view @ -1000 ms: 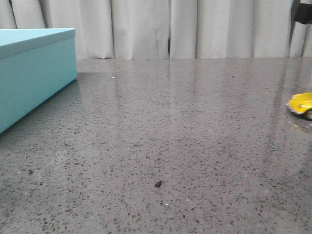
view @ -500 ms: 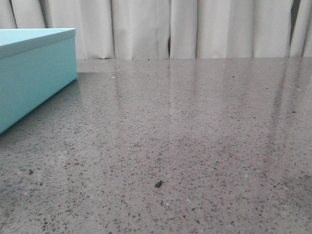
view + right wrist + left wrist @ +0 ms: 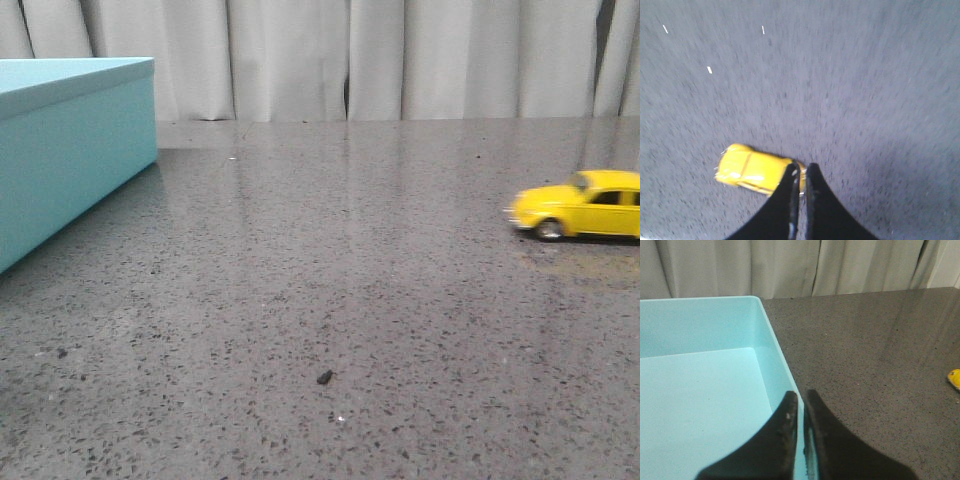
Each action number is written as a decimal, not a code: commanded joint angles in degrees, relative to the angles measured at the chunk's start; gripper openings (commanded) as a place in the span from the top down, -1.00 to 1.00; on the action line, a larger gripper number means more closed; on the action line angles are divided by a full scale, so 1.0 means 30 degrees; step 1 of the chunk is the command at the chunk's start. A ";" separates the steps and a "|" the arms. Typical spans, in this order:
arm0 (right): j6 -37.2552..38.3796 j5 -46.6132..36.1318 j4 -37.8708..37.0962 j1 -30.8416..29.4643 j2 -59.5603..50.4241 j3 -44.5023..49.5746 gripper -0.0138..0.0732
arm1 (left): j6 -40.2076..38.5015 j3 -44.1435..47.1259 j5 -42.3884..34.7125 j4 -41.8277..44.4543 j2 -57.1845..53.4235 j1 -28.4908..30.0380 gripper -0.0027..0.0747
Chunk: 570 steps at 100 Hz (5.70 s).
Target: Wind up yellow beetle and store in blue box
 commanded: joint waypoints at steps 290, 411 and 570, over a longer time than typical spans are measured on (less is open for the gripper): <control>-0.1268 -0.4620 0.1226 0.4542 -0.6899 0.3236 0.80 | 2.4964 -1.9991 1.4508 -0.3917 2.3457 -0.0498 -0.21; -0.1268 -0.4712 0.1226 0.4542 -0.6899 0.3236 0.80 | 2.4964 -2.0071 1.4594 -0.4007 2.5062 -0.0498 0.56; -0.1268 -0.5498 0.1226 0.4542 -0.6899 0.3236 0.80 | 0.6253 -2.1664 1.5501 0.0515 2.3246 0.6388 0.66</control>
